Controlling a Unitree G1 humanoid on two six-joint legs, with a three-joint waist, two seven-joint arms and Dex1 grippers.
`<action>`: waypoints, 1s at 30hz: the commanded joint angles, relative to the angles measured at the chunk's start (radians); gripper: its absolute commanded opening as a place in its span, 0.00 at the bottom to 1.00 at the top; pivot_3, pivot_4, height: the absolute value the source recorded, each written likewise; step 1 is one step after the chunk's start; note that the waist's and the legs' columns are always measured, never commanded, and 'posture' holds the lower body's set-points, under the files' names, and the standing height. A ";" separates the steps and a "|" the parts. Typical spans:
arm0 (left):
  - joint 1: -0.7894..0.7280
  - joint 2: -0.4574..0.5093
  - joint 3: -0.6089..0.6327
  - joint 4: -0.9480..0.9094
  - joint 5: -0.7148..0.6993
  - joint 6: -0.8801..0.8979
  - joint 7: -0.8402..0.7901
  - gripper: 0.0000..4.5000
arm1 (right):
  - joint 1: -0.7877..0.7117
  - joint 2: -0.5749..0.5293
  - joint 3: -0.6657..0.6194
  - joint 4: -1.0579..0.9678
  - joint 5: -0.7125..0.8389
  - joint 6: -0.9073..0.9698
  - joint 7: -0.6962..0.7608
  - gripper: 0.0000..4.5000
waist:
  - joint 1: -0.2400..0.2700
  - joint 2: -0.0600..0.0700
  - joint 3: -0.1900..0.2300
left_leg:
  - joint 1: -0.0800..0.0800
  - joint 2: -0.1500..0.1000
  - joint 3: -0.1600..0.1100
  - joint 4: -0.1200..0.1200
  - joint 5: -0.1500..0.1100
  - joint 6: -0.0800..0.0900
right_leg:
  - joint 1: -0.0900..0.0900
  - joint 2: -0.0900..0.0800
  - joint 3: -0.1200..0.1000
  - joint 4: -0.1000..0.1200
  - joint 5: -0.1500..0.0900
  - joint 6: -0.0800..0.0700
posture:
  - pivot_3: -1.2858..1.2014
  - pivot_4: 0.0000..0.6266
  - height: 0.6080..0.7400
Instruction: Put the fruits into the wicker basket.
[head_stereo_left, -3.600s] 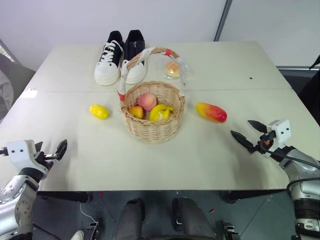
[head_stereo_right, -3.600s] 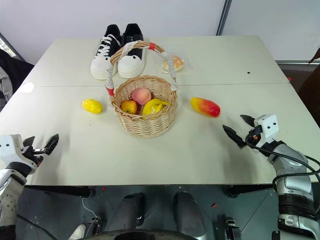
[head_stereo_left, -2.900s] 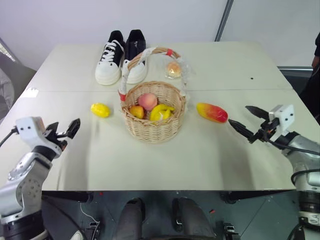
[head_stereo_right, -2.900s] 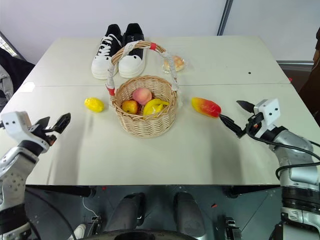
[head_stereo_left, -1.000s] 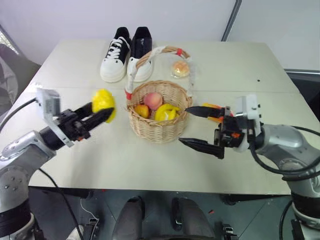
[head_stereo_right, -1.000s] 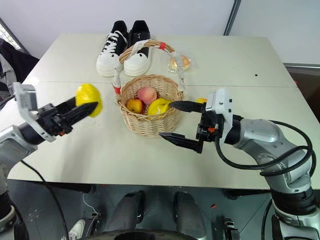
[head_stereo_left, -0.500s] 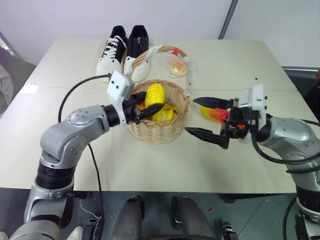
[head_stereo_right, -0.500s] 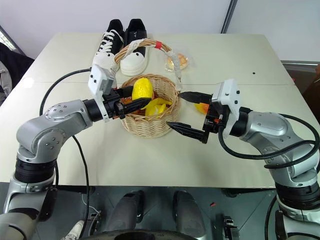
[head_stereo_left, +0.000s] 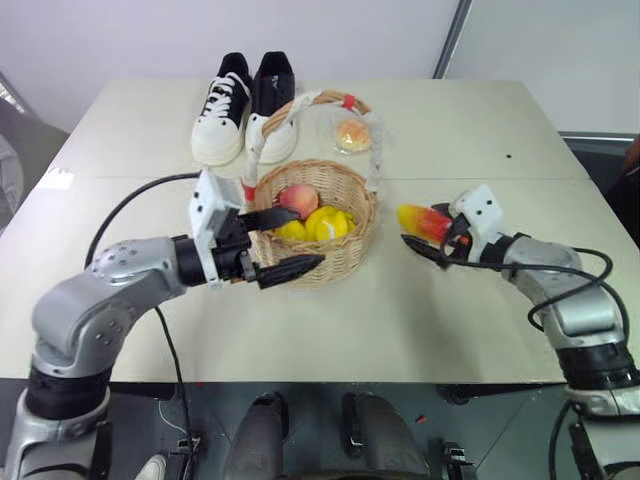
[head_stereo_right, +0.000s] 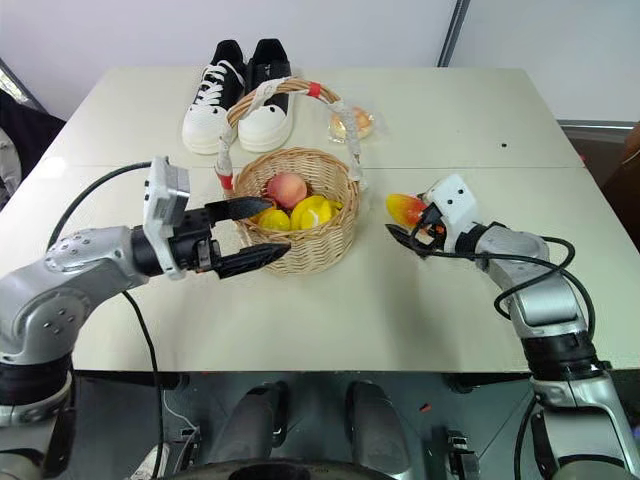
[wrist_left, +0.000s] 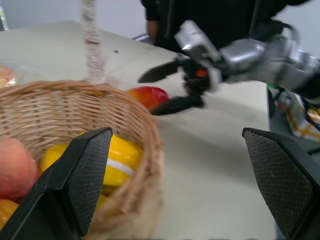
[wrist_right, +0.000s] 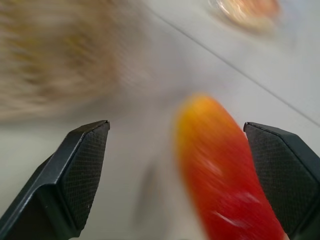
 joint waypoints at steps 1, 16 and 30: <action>0.013 0.020 -0.004 -0.053 -0.014 0.004 -0.007 0.99 | -0.052 -0.001 0.001 0.089 -0.060 -0.075 0.011 1.00 | -0.001 0.000 0.000 | 0.000 0.000 0.000 0.000 0.000 0.000 | 0.000 0.000 0.000 0.000 0.000 0.000 | 0.52 0.24 1.00; 0.124 0.014 0.000 -0.052 0.068 -0.069 0.002 1.00 | -0.021 -0.006 -0.070 0.044 -0.089 -0.168 0.046 0.41 | -0.001 0.001 0.000 | 0.001 0.000 0.000 0.001 0.000 0.000 | 0.000 0.001 0.000 0.003 0.002 0.003 | 0.52 0.24 1.00; 0.293 -0.033 0.136 0.143 0.186 -0.414 -0.153 1.00 | 0.123 -0.093 -0.155 -0.699 0.399 0.260 0.135 0.41 | -0.005 0.003 0.000 | 0.004 0.004 0.002 0.003 0.000 0.001 | 0.002 0.000 0.000 0.003 0.000 -0.001 | 0.52 0.24 1.00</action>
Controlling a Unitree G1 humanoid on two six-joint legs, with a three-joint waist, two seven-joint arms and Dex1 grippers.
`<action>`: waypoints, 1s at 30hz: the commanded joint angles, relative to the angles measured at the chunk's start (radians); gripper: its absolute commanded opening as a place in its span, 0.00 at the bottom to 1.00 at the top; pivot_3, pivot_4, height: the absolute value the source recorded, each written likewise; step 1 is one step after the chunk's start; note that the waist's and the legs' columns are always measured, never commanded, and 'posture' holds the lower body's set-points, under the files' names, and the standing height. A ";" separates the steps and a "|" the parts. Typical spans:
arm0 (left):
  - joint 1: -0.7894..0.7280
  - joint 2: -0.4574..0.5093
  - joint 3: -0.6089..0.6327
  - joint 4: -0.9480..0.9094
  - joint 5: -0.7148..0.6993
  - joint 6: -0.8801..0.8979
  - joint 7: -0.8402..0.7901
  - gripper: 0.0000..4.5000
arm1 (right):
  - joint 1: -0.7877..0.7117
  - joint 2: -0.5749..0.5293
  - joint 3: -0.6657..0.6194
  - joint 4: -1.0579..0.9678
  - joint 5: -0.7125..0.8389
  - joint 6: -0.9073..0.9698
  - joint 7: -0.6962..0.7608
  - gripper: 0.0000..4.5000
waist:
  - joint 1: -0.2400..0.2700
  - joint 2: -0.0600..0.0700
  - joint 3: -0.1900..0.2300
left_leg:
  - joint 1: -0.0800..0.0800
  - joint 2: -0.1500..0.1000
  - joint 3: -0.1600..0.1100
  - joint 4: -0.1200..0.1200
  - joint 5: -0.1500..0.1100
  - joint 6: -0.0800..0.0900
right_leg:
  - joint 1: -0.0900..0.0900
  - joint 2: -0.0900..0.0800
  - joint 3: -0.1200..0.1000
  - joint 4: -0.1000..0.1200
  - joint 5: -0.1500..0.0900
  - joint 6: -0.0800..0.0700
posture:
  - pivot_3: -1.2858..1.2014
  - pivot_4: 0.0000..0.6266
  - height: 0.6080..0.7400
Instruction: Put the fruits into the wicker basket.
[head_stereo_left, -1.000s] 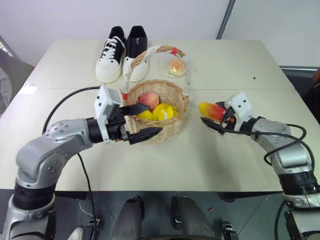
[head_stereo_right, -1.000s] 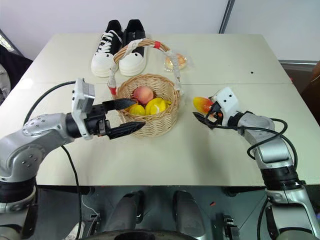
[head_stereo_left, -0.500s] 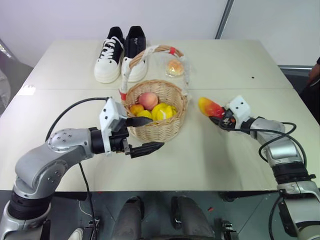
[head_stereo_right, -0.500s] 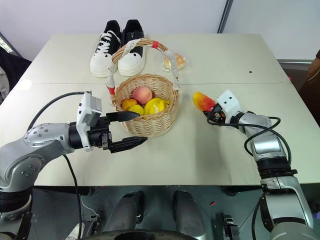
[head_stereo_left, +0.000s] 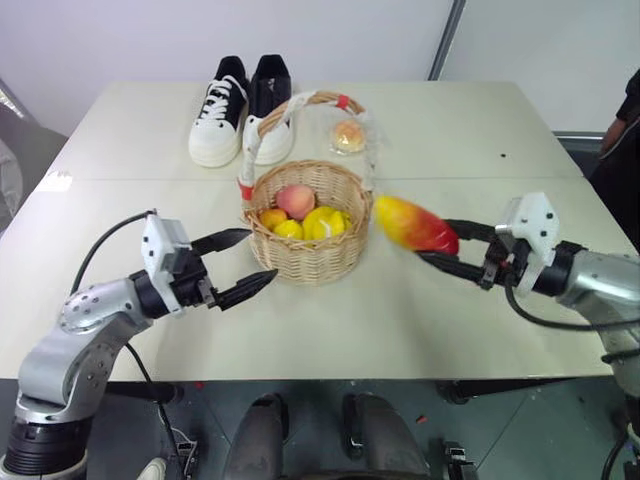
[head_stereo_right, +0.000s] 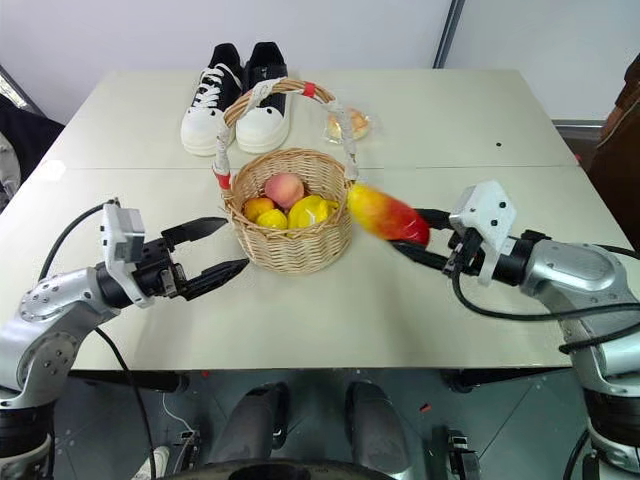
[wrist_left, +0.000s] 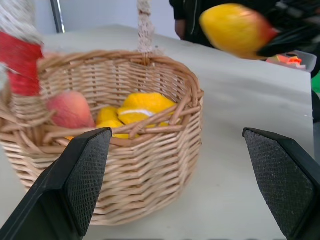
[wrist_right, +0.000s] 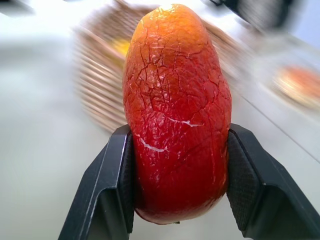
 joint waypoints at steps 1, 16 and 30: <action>-0.013 0.002 0.014 0.003 0.010 -0.034 -0.015 1.00 | -0.155 0.069 0.141 -0.041 -0.058 0.065 -0.136 0.41 | -0.003 0.000 0.000 | 0.000 0.000 0.001 0.000 0.000 0.000 | 0.000 0.000 0.000 0.000 0.000 0.000 | 0.52 0.24 1.00; -0.008 -0.062 -0.010 -0.073 0.007 -0.019 0.068 1.00 | -0.451 0.311 0.416 0.154 -0.355 0.089 -0.324 0.98 | 0.002 0.000 0.000 | -0.006 -0.003 0.001 -0.001 0.000 0.000 | -0.005 -0.002 0.000 0.000 0.002 0.003 | 0.52 0.24 1.00; -0.036 -0.129 -0.014 -0.035 -0.003 -0.058 0.064 1.00 | -0.307 0.383 0.110 0.217 -0.138 0.076 -0.342 0.98 | -0.006 0.000 -0.001 | 0.001 0.000 0.002 0.000 0.000 0.001 | -0.002 0.002 0.001 0.004 0.002 -0.003 | 0.52 0.24 1.00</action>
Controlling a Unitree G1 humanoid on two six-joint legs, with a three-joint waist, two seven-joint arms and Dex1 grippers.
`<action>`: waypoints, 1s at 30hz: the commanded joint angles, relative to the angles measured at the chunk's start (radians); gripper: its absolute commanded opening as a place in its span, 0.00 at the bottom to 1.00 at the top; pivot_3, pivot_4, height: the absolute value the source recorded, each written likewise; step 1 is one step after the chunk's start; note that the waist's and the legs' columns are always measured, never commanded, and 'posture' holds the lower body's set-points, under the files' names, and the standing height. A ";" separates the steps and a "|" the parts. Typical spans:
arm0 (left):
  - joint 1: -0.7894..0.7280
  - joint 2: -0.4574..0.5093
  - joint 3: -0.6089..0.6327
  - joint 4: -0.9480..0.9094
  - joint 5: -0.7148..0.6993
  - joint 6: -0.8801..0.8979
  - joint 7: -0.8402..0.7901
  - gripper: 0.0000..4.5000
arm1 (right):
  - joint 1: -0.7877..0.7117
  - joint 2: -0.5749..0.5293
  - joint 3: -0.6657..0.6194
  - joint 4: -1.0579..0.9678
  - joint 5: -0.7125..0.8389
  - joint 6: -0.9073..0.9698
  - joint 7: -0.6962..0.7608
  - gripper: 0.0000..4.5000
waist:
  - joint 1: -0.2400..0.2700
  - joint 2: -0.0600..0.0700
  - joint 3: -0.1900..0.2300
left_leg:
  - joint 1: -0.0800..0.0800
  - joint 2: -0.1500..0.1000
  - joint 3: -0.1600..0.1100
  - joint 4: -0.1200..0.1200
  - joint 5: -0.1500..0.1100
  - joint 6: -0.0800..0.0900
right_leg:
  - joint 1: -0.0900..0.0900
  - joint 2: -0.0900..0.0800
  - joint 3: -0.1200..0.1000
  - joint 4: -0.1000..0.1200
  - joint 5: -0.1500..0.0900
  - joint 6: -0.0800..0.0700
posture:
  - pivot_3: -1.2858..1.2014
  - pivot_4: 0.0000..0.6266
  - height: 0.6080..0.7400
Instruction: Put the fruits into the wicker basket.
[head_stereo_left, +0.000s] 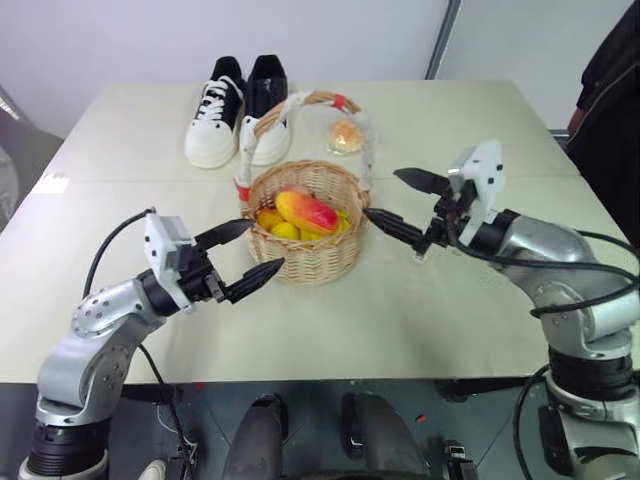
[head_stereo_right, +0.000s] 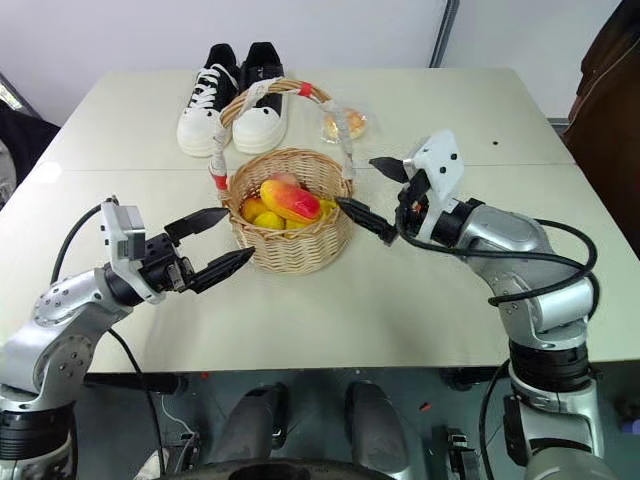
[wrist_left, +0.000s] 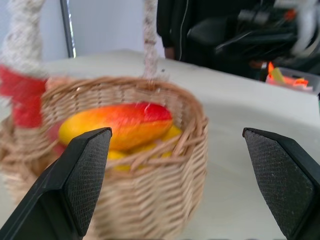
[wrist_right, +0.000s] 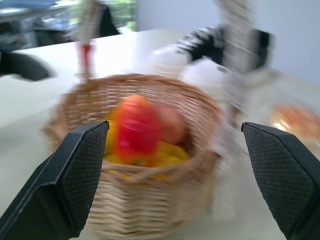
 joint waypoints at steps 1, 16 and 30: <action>-0.025 -0.017 0.005 0.004 -0.019 -0.023 0.003 1.00 | -0.063 0.089 0.016 0.079 -0.031 -0.066 -0.074 0.98 | 0.000 0.000 0.000 | 0.000 0.000 0.000 0.000 0.000 0.000 | -0.001 0.000 0.000 0.002 0.000 0.000 | 0.52 0.24 1.00; -0.028 -0.035 -0.006 -0.010 -0.010 -0.026 0.018 1.00 | -0.167 0.206 0.014 0.300 -0.105 -0.236 -0.100 0.01 | 0.006 0.000 0.000 | -0.004 0.002 -0.001 0.000 0.000 0.000 | -0.008 0.005 0.003 0.008 0.001 0.004 | 0.52 0.24 1.00; -0.137 -0.056 -0.073 0.095 0.012 -0.039 -0.046 1.00 | -0.007 -0.082 -0.439 0.370 -0.173 -0.340 -0.297 0.01 | 0.020 0.001 0.000 | -0.005 0.002 0.001 0.001 0.000 0.000 | -0.009 0.006 0.005 0.008 0.000 0.002 | 0.52 0.24 1.00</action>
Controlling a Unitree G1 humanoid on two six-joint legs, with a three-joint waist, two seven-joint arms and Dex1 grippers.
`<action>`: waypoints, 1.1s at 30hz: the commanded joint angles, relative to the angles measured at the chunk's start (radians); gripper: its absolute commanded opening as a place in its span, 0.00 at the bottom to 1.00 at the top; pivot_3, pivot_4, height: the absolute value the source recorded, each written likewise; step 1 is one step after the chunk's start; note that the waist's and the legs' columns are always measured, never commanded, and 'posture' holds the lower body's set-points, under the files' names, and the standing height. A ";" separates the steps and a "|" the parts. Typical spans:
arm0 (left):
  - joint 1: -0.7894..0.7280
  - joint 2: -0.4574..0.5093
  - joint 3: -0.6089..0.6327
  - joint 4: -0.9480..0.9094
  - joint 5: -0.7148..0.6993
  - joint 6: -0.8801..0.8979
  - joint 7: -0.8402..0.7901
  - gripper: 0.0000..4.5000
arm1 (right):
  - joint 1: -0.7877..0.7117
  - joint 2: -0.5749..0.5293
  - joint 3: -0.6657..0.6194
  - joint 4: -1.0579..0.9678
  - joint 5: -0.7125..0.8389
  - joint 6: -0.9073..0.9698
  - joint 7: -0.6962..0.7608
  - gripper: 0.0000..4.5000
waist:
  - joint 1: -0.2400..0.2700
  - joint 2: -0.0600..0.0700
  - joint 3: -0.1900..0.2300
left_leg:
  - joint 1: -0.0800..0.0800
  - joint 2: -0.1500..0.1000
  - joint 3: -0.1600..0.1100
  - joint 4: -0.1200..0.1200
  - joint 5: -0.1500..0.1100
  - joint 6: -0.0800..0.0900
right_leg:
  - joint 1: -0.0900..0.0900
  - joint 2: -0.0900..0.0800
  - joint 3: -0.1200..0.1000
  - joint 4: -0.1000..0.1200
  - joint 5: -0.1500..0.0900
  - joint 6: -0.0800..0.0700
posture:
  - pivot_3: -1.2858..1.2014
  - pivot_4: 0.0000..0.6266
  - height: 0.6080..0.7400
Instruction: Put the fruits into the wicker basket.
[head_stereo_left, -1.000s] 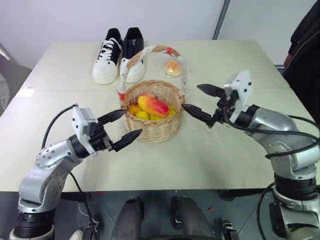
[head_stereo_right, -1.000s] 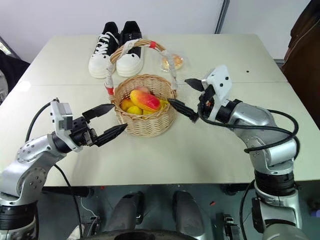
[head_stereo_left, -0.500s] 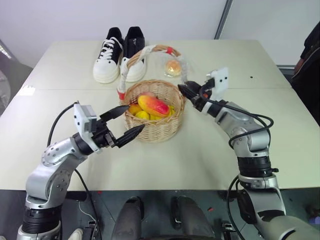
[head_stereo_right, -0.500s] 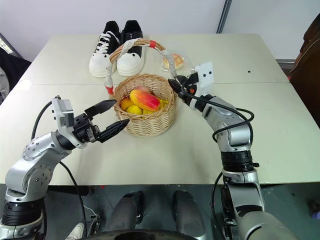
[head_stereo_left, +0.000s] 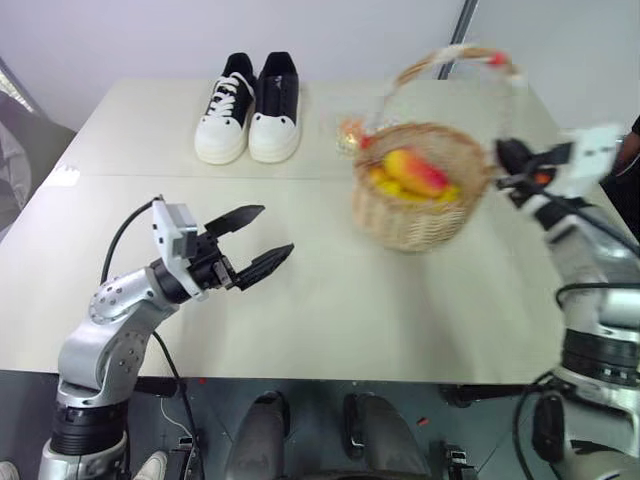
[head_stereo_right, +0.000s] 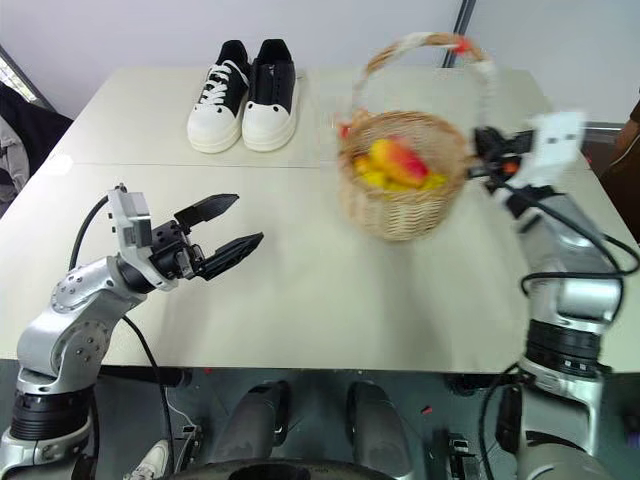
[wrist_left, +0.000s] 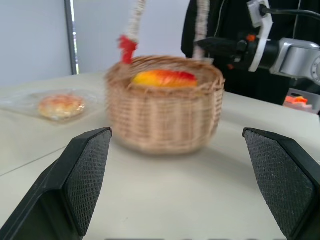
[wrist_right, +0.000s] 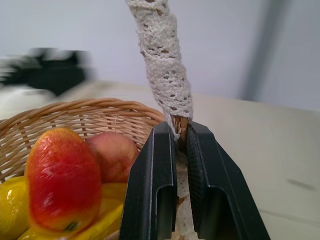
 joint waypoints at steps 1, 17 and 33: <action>-0.045 -0.019 -0.027 0.018 0.008 -0.034 -0.021 1.00 | -0.016 -0.029 -0.073 0.062 -0.030 -0.076 -0.065 0.01 | -0.011 0.000 0.000 | 0.000 0.000 0.000 0.000 0.000 0.000 | 0.000 0.000 0.001 0.000 0.000 0.000 | 0.52 0.24 1.00; -0.081 -0.019 -0.036 0.071 0.047 -0.054 -0.034 1.00 | 0.138 -0.061 -0.146 0.054 -0.016 -0.134 -0.054 0.53 | -0.015 0.002 -0.001 | 0.007 0.005 0.015 -0.001 -0.002 0.003 | -0.001 0.006 0.015 0.002 0.002 0.001 | 0.52 0.24 1.00; 0.161 0.058 0.158 0.206 0.216 -0.118 0.143 1.00 | 0.388 -0.025 0.296 -0.349 0.100 -0.084 0.336 0.53 | -0.041 0.002 -0.001 | 0.015 0.015 0.021 -0.002 -0.004 0.006 | 0.001 0.016 0.022 0.002 0.000 -0.003 | 0.52 0.24 1.00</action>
